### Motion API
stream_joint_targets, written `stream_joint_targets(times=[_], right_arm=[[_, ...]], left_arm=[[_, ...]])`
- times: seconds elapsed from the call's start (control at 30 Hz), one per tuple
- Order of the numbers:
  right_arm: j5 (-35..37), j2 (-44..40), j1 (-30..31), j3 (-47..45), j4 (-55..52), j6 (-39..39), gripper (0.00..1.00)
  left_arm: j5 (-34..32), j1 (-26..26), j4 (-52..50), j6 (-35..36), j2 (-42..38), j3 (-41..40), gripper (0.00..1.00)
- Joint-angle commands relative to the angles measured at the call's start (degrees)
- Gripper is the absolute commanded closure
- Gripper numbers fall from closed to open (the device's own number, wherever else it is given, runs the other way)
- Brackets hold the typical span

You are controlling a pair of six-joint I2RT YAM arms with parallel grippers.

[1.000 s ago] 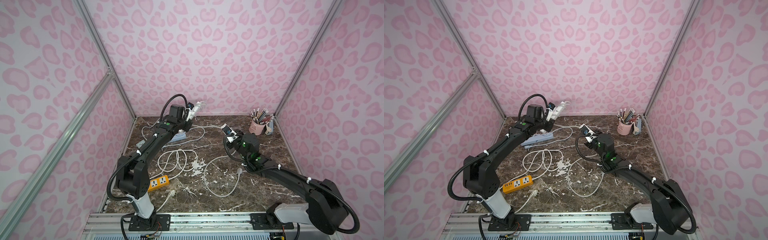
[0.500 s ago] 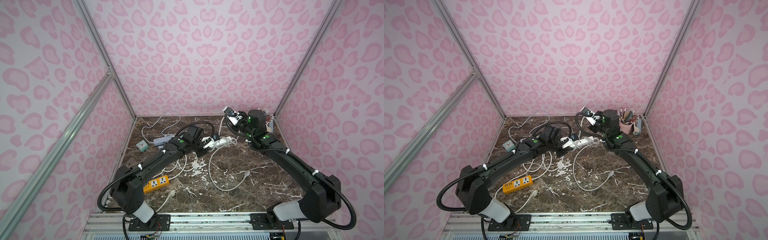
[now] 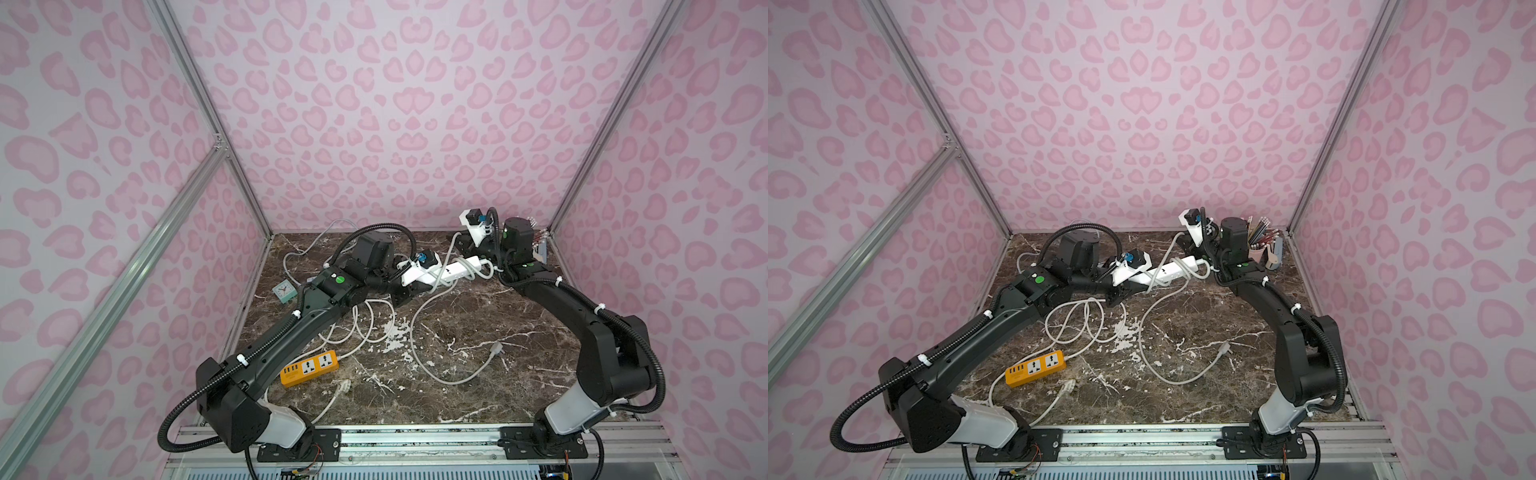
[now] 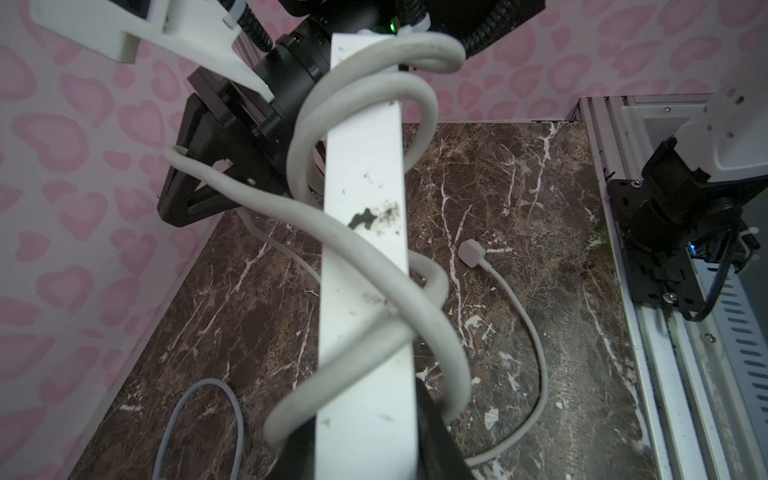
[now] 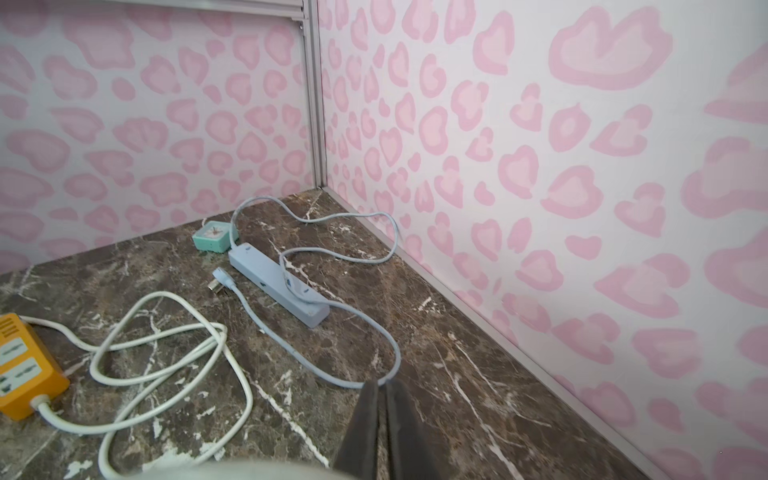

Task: Wrap the cord around the power strip
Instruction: Wrap the power cord around the power strip.

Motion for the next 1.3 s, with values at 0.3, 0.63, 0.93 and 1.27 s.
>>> stream_joint_targets(times=[0.3, 0.63, 0.93, 1.27], right_arm=[[9.66, 5.99, 3.03, -9.41, 27.51, 22.33, 0.46], [20.44, 8.51, 4.55, -15.79, 33.03, 25.69, 0.44], [21.37, 10.96, 5.16, -14.31, 30.03, 25.16, 0.48], [32.71, 8.55, 9.60, -15.53, 24.34, 13.78, 0.96]], left_arm=[[11.21, -0.46, 16.57, -7.82, -1.22, 4.22, 0.97], [11.89, 0.25, 18.82, -10.26, -2.04, 4.81, 0.97], [10.52, 1.97, 24.36, -15.98, -2.62, 4.89, 0.97], [1.69, 12.93, 32.97, -31.16, -2.68, 2.82, 0.97]])
